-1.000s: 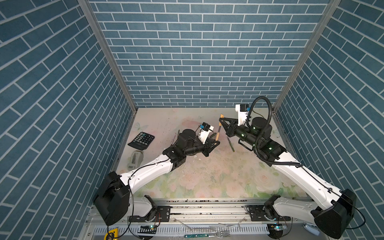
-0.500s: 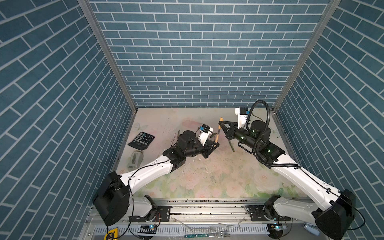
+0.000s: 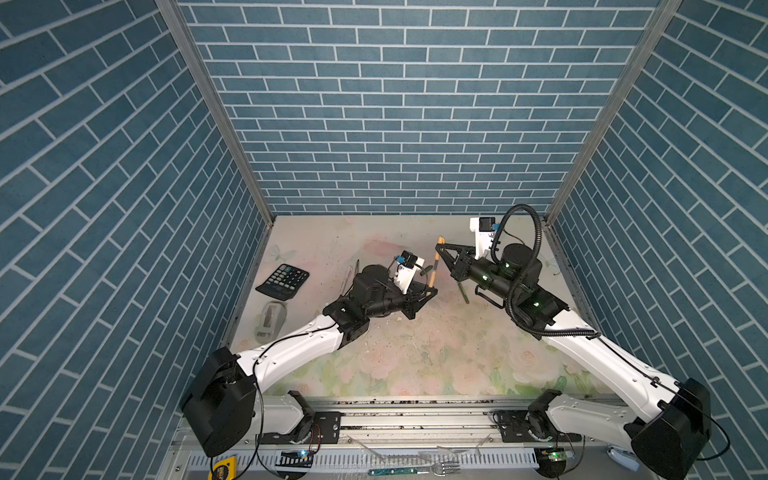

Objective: Insert the pens into the pen caps
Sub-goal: 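Lower the tan cap with the right gripper onto the pen nib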

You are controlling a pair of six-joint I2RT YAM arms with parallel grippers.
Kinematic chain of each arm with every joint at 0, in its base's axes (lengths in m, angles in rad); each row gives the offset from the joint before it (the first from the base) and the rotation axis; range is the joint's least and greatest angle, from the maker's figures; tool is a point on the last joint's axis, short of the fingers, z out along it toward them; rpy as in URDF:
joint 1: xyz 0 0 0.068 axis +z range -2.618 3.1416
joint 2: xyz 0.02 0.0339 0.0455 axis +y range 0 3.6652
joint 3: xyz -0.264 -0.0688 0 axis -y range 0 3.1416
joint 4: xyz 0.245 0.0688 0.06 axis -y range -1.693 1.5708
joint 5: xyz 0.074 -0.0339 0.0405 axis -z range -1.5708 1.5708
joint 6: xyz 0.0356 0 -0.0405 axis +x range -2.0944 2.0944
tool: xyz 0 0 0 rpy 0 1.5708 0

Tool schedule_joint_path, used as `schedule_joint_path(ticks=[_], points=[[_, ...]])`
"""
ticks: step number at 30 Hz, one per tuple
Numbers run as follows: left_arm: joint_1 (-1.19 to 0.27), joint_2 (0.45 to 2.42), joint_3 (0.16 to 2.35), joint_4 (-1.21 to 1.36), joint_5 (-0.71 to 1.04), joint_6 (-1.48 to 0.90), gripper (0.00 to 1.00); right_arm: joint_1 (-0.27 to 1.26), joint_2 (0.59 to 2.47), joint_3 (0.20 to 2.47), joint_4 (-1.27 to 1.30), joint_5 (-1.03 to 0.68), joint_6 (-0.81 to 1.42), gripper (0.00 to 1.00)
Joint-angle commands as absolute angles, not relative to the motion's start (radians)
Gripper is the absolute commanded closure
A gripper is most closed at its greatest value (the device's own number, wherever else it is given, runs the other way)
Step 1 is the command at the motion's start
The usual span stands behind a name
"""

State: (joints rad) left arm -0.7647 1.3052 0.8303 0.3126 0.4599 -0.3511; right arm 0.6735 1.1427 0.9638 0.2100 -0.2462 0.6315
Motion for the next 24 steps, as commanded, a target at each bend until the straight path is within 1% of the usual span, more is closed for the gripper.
schedule_joint_path(ticks=[1,4,9,20,24], points=[[-0.765,1.271,0.833,0.416,0.445,-0.354,1.00,0.684,1.126,0.948,0.151,-0.286,0.633,0.86],[-0.765,1.273,0.834,0.414,0.446,-0.354,1.00,0.684,1.141,0.950,0.158,-0.335,0.650,0.86],[-0.765,1.278,0.838,0.406,0.448,-0.353,1.00,0.685,1.144,0.944,0.168,-0.350,0.655,0.86],[-0.761,1.249,0.814,0.435,0.419,-0.343,1.00,0.704,1.195,0.866,0.241,-0.496,0.684,0.73],[-0.761,1.253,0.813,0.436,0.417,-0.335,1.00,0.704,1.154,0.863,0.214,-0.479,0.671,0.69]])
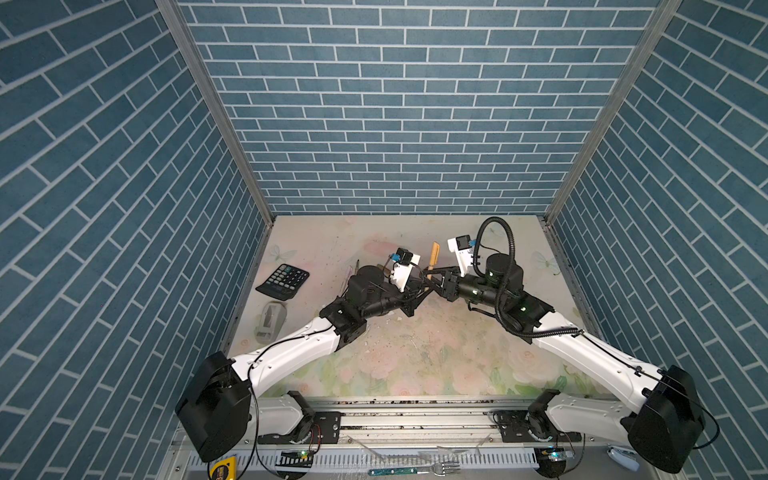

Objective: Insert the pens into the pen caps
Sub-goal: 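Lower the tan cap with the right gripper onto the pen nib, then press the tan cap down onto the pen with the right gripper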

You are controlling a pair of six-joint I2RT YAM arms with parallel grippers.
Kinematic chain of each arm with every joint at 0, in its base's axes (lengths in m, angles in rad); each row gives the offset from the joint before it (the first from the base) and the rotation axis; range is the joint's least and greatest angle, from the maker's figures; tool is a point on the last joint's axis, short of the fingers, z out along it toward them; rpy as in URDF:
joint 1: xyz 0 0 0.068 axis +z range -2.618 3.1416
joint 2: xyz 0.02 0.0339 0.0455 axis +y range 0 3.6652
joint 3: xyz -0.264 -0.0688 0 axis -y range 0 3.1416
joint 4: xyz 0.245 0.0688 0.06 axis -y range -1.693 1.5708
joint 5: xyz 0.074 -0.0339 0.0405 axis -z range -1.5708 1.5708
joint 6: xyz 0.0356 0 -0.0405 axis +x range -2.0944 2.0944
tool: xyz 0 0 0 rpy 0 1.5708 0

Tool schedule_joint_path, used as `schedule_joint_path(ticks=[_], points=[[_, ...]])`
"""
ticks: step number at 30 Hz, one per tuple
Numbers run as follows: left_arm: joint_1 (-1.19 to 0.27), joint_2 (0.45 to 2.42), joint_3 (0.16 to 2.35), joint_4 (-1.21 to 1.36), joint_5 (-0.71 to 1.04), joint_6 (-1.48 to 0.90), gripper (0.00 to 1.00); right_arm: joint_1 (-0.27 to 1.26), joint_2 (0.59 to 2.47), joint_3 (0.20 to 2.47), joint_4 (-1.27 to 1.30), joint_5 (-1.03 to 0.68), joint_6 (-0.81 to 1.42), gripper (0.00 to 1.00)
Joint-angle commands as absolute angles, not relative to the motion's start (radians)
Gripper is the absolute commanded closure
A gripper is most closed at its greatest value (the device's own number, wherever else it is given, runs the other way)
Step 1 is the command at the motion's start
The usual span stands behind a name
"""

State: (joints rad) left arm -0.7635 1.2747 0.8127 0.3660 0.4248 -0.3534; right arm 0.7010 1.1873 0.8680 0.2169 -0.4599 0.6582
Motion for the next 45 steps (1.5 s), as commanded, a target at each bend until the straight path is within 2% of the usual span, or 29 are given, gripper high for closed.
schedule_joint_path(ticks=[1,9,16,21,26,32,37,45], points=[[-0.761,1.253,0.813,0.435,0.415,-0.331,1.00,0.704,1.137,0.871,0.182,-0.465,0.654,0.69],[-0.761,1.244,0.809,0.415,0.374,-0.300,1.00,0.701,1.055,0.933,-0.068,-0.341,0.507,0.65],[-0.761,1.240,0.810,0.393,0.332,-0.295,1.00,0.691,0.984,0.972,-0.175,-0.230,0.432,0.62],[-0.761,1.235,0.808,0.395,0.328,-0.290,1.00,0.676,0.985,1.039,-0.261,-0.199,0.374,0.64],[-0.761,1.234,0.798,0.422,0.342,-0.279,1.00,0.666,1.017,1.135,-0.304,-0.197,0.327,0.71],[-0.761,1.232,0.783,0.447,0.347,-0.255,1.00,0.665,1.085,1.265,-0.315,-0.239,0.295,0.74],[-0.762,1.243,0.790,0.435,0.358,-0.247,1.00,0.666,1.136,1.333,-0.296,-0.284,0.291,0.71],[-0.763,1.259,0.804,0.429,0.395,-0.257,1.00,0.665,1.200,1.420,-0.274,-0.309,0.280,0.62]])
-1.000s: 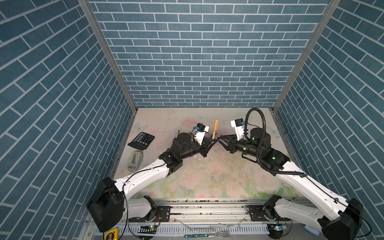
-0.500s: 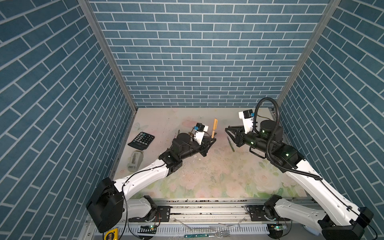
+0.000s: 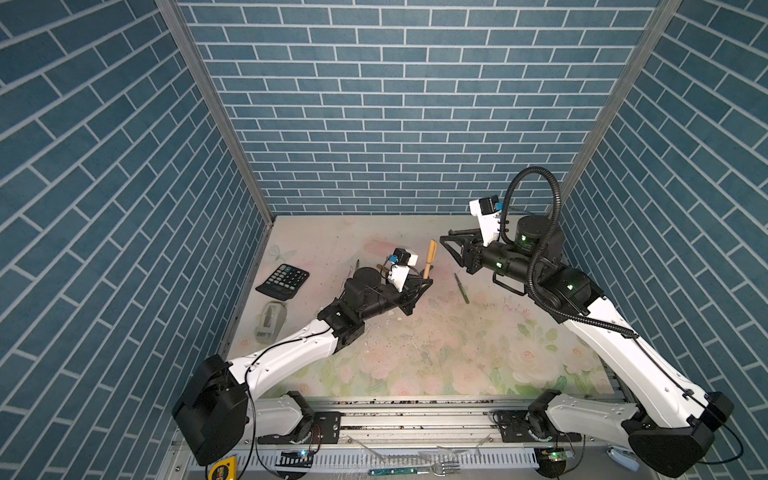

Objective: Insert the pens into the pen caps
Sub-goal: 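Press the tan cap down onto the pen with the right gripper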

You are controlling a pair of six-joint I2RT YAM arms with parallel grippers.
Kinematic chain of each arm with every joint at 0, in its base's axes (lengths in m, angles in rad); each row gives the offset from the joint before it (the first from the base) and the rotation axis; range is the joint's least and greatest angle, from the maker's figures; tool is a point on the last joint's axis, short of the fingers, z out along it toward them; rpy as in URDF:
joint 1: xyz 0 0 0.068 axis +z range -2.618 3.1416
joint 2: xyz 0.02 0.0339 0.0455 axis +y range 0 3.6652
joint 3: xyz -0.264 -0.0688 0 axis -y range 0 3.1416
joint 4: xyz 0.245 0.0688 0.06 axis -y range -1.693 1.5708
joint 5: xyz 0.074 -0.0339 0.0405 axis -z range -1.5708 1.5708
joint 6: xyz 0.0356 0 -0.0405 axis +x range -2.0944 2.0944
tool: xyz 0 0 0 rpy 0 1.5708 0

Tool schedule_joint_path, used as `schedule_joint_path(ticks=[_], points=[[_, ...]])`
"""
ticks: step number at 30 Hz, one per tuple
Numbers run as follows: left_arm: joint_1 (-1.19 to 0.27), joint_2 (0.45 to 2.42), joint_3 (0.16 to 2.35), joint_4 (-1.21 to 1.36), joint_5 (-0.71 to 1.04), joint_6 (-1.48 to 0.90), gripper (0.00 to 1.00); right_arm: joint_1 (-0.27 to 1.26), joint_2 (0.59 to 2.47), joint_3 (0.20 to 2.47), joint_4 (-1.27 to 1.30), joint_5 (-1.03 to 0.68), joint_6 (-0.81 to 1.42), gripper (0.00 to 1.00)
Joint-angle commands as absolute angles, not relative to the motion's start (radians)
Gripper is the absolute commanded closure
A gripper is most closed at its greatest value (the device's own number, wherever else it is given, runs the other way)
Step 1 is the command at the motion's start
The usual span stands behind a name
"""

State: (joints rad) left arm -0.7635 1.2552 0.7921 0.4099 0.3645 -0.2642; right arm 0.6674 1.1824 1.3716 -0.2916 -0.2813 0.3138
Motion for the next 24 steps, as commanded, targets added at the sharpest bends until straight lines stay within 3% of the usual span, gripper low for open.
schedule_joint_path(ticks=[1,14,19,24], points=[[-0.762,1.263,0.804,0.427,0.396,-0.258,1.00,0.665,1.209,1.429,-0.276,-0.311,0.277,0.62],[-0.762,1.256,0.808,0.430,0.409,-0.266,1.00,0.666,1.278,1.439,-0.290,-0.352,0.291,0.64],[-0.762,1.258,0.806,0.441,0.418,-0.282,1.00,0.666,1.276,1.410,-0.290,-0.374,0.315,0.71],[-0.762,1.254,0.806,0.440,0.418,-0.284,1.00,0.666,1.270,1.370,-0.283,-0.377,0.329,0.71]])
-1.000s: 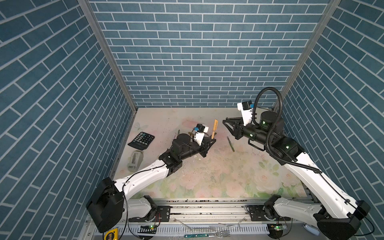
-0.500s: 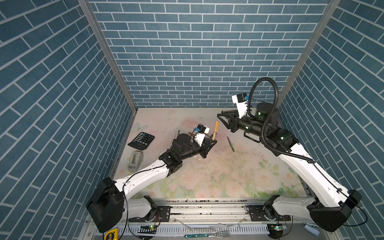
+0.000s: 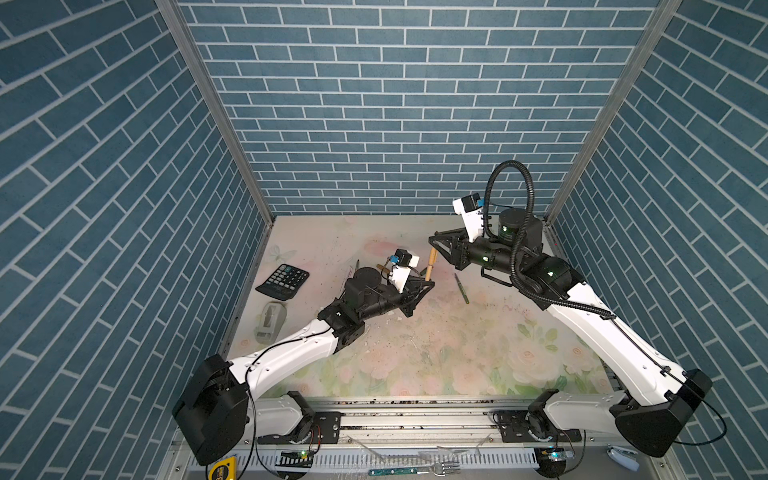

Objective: Insert the pens into the pen caps
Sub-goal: 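Press the tan cap down onto the pen with the right gripper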

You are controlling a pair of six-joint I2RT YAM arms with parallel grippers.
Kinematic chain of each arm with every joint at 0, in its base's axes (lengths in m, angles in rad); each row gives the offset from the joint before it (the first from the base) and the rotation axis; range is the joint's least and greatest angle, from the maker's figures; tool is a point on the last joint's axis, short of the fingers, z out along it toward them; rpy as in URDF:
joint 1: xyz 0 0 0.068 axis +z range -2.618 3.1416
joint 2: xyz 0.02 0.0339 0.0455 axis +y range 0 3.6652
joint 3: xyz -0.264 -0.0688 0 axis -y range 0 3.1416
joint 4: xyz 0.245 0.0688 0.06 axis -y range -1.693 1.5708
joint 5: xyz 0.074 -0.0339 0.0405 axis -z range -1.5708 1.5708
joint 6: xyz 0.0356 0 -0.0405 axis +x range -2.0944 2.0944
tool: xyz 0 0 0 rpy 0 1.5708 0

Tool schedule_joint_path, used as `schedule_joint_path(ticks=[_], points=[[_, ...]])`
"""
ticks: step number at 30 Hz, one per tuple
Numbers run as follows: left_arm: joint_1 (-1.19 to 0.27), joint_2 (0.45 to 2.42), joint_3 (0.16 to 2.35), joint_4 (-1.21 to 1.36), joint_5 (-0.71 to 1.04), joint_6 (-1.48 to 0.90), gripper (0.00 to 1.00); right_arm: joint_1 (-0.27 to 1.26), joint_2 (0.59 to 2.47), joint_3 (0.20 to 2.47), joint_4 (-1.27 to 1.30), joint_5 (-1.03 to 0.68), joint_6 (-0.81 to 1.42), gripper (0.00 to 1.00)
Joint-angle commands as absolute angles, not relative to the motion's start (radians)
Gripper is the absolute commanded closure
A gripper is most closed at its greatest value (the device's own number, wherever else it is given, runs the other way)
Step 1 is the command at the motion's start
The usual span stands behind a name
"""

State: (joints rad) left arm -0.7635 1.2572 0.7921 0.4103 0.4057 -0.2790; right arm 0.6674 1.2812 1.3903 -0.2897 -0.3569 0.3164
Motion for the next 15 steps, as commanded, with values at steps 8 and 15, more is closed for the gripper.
schedule_joint_path(ticks=[8,15], points=[[-0.762,1.246,0.804,0.440,0.413,-0.282,1.00,0.668,1.266,1.350,-0.265,-0.409,0.353,0.98],[-0.756,1.185,0.802,0.431,0.378,-0.280,1.00,0.697,1.241,1.257,-0.225,-0.420,0.402,0.99]])
